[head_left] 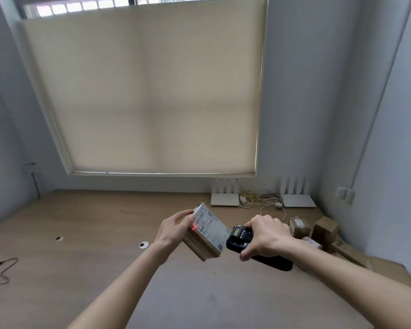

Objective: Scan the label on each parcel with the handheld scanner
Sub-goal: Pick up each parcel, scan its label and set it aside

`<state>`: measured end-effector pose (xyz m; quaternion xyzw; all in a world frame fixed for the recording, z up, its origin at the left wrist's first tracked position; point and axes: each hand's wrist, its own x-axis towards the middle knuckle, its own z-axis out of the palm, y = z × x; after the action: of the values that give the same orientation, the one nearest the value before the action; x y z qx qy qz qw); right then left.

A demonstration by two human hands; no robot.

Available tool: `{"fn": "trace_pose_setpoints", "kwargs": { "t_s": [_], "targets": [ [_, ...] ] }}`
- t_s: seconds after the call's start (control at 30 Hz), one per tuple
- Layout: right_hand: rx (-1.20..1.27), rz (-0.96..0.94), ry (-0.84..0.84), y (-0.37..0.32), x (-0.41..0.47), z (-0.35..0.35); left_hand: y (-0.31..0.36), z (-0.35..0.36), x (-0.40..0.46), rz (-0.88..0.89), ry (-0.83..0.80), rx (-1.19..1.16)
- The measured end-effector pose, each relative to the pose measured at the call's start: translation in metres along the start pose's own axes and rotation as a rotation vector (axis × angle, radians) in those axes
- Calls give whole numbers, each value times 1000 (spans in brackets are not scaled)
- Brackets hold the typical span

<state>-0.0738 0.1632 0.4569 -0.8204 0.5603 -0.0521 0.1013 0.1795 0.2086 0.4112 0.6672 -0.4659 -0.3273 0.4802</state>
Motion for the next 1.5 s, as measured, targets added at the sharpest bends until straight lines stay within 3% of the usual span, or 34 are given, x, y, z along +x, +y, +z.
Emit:
{"fn": "trace_pose_setpoints", "kwargs": {
  "t_s": [0.4,0.6,0.77,0.9,1.1,1.33,1.5],
  "targets": [
    [4,-103,-15,-67,-10,16,-20,-68,-47,-39,114,-40],
    [297,-153,-158,-148,-7,36,-44,-148,-75,-111,244,-169],
    [537,-303,-287,-271,-18,65,-76,-250,-119,-211,417,-306],
    [607,-435,-322,-386,-44,95,-110,-351,-175,-296,451,-389],
    [699,-576,-400,-551,-93,145,-158,-497,-292,-351,465,-276],
    [658,-719,-556,-728,-159,215,-227,-626,-410,-340,783,-381],
    [647,-816,-690,-834,-199,265,-286,-690,-473,-421,1012,-328]
  ]
}}
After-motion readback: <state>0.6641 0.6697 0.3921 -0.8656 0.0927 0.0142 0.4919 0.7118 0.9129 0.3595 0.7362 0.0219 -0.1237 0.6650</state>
